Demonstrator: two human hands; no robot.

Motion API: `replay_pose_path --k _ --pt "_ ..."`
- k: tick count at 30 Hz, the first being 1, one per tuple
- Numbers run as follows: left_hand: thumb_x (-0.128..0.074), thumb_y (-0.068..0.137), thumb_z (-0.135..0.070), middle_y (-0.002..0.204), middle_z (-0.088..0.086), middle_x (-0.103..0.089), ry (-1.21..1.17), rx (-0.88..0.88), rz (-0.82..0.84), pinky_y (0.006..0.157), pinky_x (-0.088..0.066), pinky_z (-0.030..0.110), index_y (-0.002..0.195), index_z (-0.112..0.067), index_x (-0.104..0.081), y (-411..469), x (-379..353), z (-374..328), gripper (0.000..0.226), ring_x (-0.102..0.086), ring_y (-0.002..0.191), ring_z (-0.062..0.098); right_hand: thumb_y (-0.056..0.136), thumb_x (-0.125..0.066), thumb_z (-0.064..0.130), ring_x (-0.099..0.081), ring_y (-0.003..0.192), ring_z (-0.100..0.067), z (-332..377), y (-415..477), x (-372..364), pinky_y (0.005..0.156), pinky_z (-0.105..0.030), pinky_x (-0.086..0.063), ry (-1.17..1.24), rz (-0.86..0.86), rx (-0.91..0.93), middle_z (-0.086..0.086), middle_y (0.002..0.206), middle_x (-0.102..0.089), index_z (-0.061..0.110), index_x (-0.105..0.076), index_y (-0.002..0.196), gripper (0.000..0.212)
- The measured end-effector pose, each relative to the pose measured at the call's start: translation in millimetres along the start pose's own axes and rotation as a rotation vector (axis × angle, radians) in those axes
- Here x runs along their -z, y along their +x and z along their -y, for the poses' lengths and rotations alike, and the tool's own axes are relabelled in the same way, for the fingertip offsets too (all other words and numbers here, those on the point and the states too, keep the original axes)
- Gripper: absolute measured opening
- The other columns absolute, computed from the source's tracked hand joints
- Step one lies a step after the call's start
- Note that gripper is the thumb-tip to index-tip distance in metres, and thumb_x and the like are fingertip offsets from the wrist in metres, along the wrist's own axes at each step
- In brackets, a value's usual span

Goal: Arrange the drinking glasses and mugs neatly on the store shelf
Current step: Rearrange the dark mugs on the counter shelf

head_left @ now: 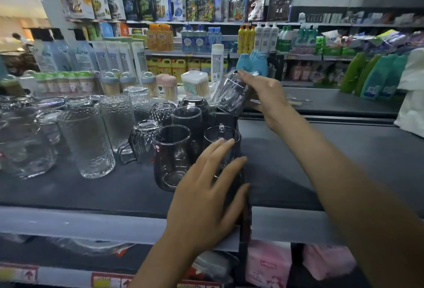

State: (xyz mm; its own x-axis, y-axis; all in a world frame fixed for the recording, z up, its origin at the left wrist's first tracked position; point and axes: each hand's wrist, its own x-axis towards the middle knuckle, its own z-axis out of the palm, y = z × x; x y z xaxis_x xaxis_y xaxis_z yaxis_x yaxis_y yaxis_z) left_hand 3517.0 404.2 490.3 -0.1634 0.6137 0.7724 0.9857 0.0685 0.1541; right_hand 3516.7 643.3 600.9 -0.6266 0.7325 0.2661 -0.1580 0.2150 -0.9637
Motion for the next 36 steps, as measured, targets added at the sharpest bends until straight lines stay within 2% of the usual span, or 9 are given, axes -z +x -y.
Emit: replay_pose_path --k 3,8,11,15,18,23,26,31,36 --pt "-0.062 0.099 -0.021 0.146 0.009 -0.056 -0.092 0.005 -0.116 0.108 -0.046 0.042 0.124 -0.008 -0.071 -1.9 5.7 -4.8 0.029 -0.049 0.141 0.026 0.086 -0.079 0.045 -0.074 0.095 -0.022 7.4 -2.9 4.9 0.087 -0.042 -0.063 0.170 -0.025 -0.067 -0.006 0.104 -0.077 0.009 -0.070 0.121 0.051" --pt "-0.065 0.096 -0.024 0.130 0.001 -0.062 -0.073 0.118 -0.233 0.099 -0.051 0.035 0.120 -0.014 -0.072 12.5 30.2 -12.5 0.027 -0.060 0.123 0.020 0.086 -0.078 0.047 -0.075 0.100 -0.028 17.3 -10.8 5.7 0.088 -0.048 -0.063 0.371 -0.003 -0.185 -0.009 0.100 -0.075 0.014 -0.064 0.122 0.051" --pt "-0.068 0.093 -0.030 0.131 -0.003 -0.059 0.012 0.176 -0.207 0.096 -0.053 0.037 0.127 -0.020 -0.067 33.5 42.4 -9.2 0.035 -0.059 0.122 0.018 0.086 -0.078 0.046 -0.075 0.095 -0.028 21.5 -16.3 2.6 0.084 -0.046 -0.063 0.446 0.039 -0.223 -0.011 0.098 -0.075 0.013 -0.063 0.119 0.048" --pt "-0.071 0.089 -0.045 0.138 -0.006 -0.050 0.090 0.266 -0.157 0.090 -0.057 0.040 0.139 -0.028 -0.053 68.2 57.9 -7.0 0.055 -0.056 0.123 0.018 0.086 -0.077 0.045 -0.077 0.084 -0.027 24.3 -21.4 -1.7 0.086 -0.048 -0.062 0.509 0.112 -0.283 -0.009 0.075 -0.078 0.006 -0.065 0.109 0.047" --pt "-0.071 0.087 -0.055 0.146 -0.006 -0.040 0.117 0.299 -0.112 0.092 -0.056 0.038 0.147 -0.033 -0.041 98.1 63.9 -1.7 0.071 -0.050 0.128 0.017 0.085 -0.078 0.046 -0.077 0.082 -0.029 27.8 -24.3 -4.5 0.083 -0.046 -0.062 0.525 0.160 -0.321 -0.013 0.078 -0.077 0.001 -0.067 0.106 0.051" --pt "-0.078 0.085 -0.048 0.150 -0.001 -0.037 0.145 0.256 -0.054 0.090 -0.054 0.039 0.151 -0.035 -0.033 122.1 55.6 15.6 0.081 -0.050 0.131 0.023 0.088 -0.075 0.046 -0.074 0.083 -0.030 30.0 -31.4 -5.4 0.072 -0.042 -0.062 0.538 0.191 -0.341 -0.013 0.080 -0.074 0.003 -0.067 0.114 0.051" --pt "-0.080 0.084 -0.046 0.154 -0.004 -0.036 0.219 0.181 -0.034 0.083 -0.061 0.043 0.153 -0.039 -0.028 125.9 49.1 25.9 0.087 -0.053 0.129 0.025 0.088 -0.075 0.048 -0.075 0.092 -0.034 29.9 -31.9 -4.2 0.081 -0.046 -0.062 0.516 0.198 -0.345 -0.017 0.091 -0.075 0.002 -0.067 0.118 0.055" --pt "-0.082 0.079 -0.048 0.149 -0.012 -0.047 0.132 0.187 -0.011 0.086 -0.061 0.042 0.153 -0.043 -0.035 137.6 55.0 34.9 0.088 -0.062 0.120 0.018 0.089 -0.074 0.048 -0.077 0.082 -0.031 32.6 -31.8 -1.7 0.067 -0.042 -0.063 0.503 0.203 -0.345 -0.016 0.085 -0.077 0.006 -0.063 0.121 0.054" --pt "-0.086 0.065 -0.061 0.125 -0.010 -0.066 -0.092 0.279 0.044 0.079 -0.063 0.041 0.144 -0.043 -0.051 160.1 65.5 41.1 0.088 -0.069 0.094 0.008 0.095 -0.064 0.055 -0.077 0.074 -0.029 32.3 -31.7 -3.9 0.061 -0.039 -0.062 0.402 0.196 -0.360 -0.017 0.092 -0.076 0.005 -0.065 0.119 0.056"
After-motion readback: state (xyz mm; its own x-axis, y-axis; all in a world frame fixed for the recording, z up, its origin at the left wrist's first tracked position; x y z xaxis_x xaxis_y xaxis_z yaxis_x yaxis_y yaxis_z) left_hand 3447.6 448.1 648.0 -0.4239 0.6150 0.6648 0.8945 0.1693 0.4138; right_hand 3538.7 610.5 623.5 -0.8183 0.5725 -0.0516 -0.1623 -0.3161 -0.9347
